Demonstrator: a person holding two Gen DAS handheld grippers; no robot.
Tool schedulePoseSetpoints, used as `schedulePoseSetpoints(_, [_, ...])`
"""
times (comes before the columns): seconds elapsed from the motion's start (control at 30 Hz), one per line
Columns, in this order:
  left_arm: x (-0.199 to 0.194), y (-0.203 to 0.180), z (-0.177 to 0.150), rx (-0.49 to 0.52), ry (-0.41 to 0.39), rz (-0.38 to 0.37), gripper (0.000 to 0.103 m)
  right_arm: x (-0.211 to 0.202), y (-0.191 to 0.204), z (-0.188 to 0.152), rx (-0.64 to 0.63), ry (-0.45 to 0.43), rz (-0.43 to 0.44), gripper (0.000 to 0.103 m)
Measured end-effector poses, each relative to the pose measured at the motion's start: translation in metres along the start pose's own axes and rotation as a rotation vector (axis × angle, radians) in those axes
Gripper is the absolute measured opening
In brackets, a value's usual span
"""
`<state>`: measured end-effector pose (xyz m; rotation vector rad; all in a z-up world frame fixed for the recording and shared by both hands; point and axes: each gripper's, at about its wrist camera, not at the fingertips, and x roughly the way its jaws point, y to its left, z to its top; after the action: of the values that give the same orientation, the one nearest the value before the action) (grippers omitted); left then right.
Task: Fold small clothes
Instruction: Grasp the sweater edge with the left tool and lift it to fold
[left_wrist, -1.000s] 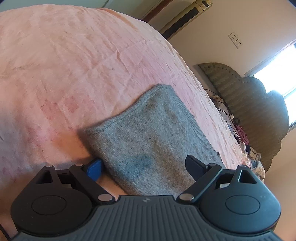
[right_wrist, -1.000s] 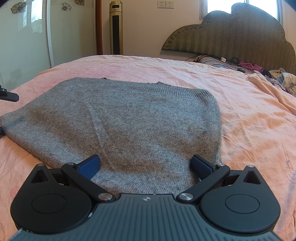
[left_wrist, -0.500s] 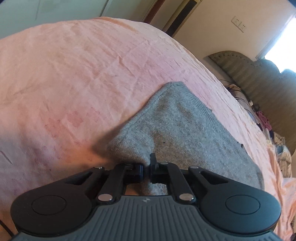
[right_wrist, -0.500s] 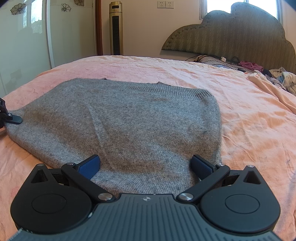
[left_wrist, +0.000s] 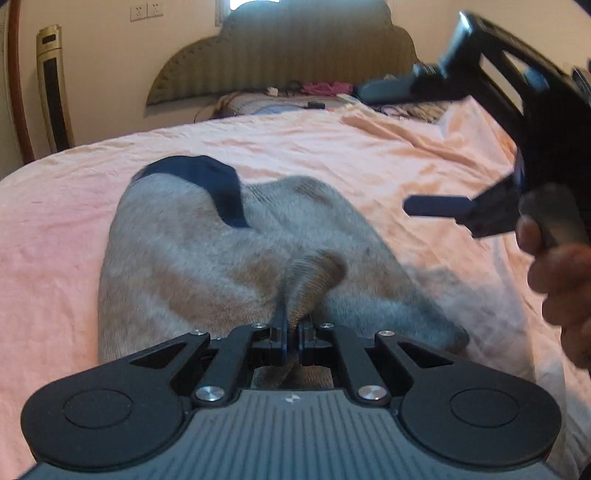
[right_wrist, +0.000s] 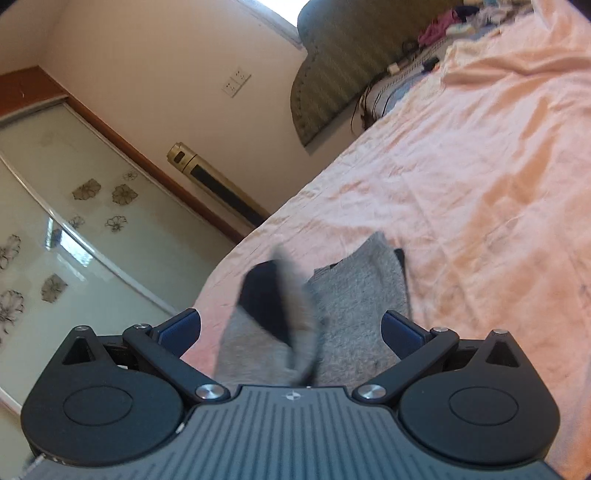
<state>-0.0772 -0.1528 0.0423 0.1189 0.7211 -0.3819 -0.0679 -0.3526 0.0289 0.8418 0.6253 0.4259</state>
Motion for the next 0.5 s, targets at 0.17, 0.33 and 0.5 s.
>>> schedulePoseSetpoints(0.17, [-0.015,-0.001,-0.002,0.039,-0.062,-0.012,0.005,0.043,-0.002,0.003,0.034,0.172,0.034,0.103])
schedulePoseSetpoints(0.33, [-0.031,-0.011,0.000,0.112,-0.125,-0.026,0.005,0.088,-0.001,0.006,0.092,0.316,0.067,0.103])
schedulePoseSetpoints(0.5, [-0.032,-0.014,-0.006,0.136,-0.120,-0.047,0.005,0.120,0.003,0.014,0.099,0.418,0.070,0.099])
